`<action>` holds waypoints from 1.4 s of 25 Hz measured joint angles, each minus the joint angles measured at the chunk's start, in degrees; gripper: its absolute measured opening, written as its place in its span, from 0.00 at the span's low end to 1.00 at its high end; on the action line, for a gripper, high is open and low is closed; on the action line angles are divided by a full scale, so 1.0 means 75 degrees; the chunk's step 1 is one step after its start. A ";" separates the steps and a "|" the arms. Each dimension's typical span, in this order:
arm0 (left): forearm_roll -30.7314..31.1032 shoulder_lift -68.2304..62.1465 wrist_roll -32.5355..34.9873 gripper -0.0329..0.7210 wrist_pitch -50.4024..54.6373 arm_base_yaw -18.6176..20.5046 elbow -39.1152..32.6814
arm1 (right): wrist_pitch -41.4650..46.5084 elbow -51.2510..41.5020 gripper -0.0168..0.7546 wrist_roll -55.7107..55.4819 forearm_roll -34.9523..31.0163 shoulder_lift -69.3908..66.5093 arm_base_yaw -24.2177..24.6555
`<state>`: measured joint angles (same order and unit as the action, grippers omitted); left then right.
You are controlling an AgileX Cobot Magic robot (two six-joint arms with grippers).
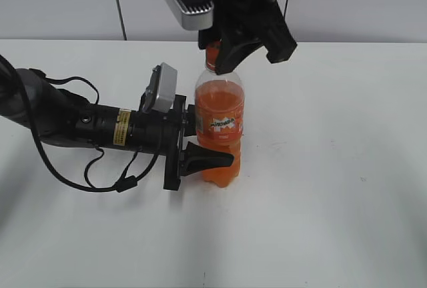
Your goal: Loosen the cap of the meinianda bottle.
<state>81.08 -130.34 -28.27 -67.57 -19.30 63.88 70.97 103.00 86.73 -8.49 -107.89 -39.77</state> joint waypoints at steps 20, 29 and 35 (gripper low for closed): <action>-0.0037 0.0000 -0.0086 0.57 0.0034 -0.0008 0.0000 | -0.0065 0.0000 0.59 -0.3572 -0.1005 0.0374 -0.0007; -0.0037 0.0000 -0.0086 0.57 0.0034 -0.0008 0.0000 | -0.0213 0.0000 0.59 -0.8994 -0.1040 0.0733 -0.0007; -0.0037 0.0000 -0.0086 0.57 0.0034 -0.0008 0.0000 | -0.0197 0.0000 0.59 -1.2543 -0.0105 0.0759 -0.0007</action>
<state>80.80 -130.34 -28.91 -67.31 -19.36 63.88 69.49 103.00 -7.35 -9.28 -102.20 -39.83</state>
